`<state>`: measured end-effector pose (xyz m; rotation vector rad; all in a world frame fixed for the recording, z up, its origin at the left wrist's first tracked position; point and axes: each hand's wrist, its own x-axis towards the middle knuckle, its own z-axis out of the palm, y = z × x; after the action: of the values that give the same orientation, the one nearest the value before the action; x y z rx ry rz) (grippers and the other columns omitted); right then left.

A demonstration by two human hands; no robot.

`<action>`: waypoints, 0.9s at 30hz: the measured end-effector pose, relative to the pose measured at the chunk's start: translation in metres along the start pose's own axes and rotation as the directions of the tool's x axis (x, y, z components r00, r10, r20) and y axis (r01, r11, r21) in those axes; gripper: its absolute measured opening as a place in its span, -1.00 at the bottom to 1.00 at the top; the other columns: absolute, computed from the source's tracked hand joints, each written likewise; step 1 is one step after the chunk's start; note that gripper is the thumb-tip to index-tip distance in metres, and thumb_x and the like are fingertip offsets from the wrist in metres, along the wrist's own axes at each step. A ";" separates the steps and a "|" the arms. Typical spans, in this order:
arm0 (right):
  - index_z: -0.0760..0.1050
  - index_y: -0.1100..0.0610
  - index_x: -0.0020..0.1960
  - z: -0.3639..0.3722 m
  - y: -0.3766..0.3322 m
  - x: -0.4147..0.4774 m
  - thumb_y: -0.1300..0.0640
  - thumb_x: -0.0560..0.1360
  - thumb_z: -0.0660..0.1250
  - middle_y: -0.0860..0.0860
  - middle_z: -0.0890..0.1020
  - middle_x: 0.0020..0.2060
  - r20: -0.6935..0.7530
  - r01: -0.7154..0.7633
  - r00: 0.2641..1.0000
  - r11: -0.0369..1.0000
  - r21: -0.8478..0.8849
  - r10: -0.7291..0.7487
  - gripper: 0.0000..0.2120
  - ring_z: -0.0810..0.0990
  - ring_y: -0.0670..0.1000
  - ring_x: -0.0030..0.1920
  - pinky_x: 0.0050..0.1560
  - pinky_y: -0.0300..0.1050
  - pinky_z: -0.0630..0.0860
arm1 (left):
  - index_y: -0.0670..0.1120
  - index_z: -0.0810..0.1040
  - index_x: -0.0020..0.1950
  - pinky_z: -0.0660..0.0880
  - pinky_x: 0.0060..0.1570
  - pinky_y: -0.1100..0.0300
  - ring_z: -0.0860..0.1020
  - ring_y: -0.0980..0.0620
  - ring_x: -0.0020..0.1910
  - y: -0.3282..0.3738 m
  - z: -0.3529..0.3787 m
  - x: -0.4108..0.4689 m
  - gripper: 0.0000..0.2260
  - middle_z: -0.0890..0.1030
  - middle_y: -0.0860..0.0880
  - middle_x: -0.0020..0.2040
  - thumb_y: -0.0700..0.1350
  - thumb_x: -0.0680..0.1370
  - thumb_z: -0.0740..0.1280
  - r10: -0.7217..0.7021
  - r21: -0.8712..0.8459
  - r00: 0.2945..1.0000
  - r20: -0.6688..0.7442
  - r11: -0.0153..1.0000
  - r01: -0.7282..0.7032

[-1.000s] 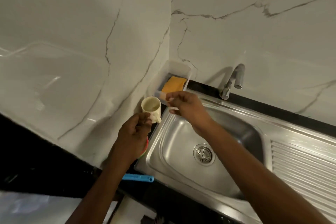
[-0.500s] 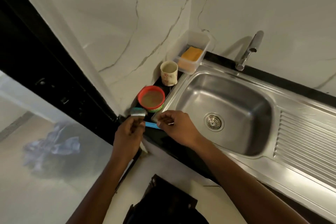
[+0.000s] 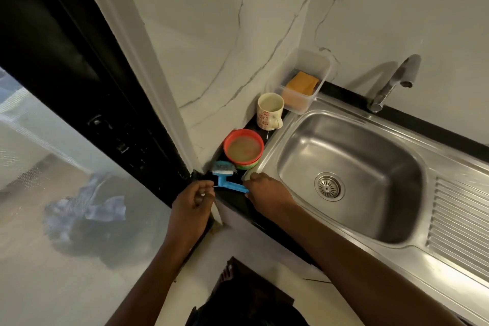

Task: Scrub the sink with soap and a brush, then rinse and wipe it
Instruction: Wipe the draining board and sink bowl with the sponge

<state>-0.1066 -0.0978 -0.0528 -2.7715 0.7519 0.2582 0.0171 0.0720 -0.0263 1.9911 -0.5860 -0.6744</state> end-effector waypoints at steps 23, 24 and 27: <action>0.68 0.31 -0.01 -0.025 0.019 0.007 0.02 0.65 0.37 0.08 0.54 -0.29 0.014 -0.170 0.939 0.428 0.888 0.343 -0.66 0.45 -0.04 -0.27 -0.16 -0.09 0.41 | 0.09 0.64 0.20 0.65 0.22 -0.13 0.65 0.08 0.15 0.046 0.004 0.045 -0.85 0.70 0.12 0.07 -0.11 0.68 0.36 0.153 -0.094 0.988 0.023 0.984 -0.150; 0.69 0.30 -0.01 -0.023 0.017 0.008 0.01 0.65 0.38 0.10 0.55 -0.27 0.051 -0.190 0.930 0.356 0.915 0.365 -0.66 0.46 0.00 -0.24 -0.15 -0.07 0.42 | 0.09 0.64 0.19 0.65 0.21 -0.12 0.65 0.09 0.14 0.048 0.005 0.047 -0.86 0.70 0.12 0.07 -0.11 0.68 0.36 0.156 -0.090 0.987 0.031 0.984 -0.152; 0.72 0.25 0.02 -0.020 0.014 0.009 0.05 0.66 0.36 0.10 0.63 -0.21 0.149 -0.236 0.898 0.169 0.957 0.415 -0.72 0.57 -0.07 -0.26 -0.17 -0.21 0.51 | 0.06 0.63 0.21 0.66 0.21 -0.08 0.65 0.13 0.14 0.051 0.009 0.053 -0.87 0.69 0.14 0.08 -0.09 0.69 0.35 0.177 -0.074 0.983 0.057 0.982 -0.173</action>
<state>-0.1039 -0.1198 -0.0385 -1.3644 1.0590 -0.3013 0.0431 0.0091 0.0026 1.8355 -0.7569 -0.6427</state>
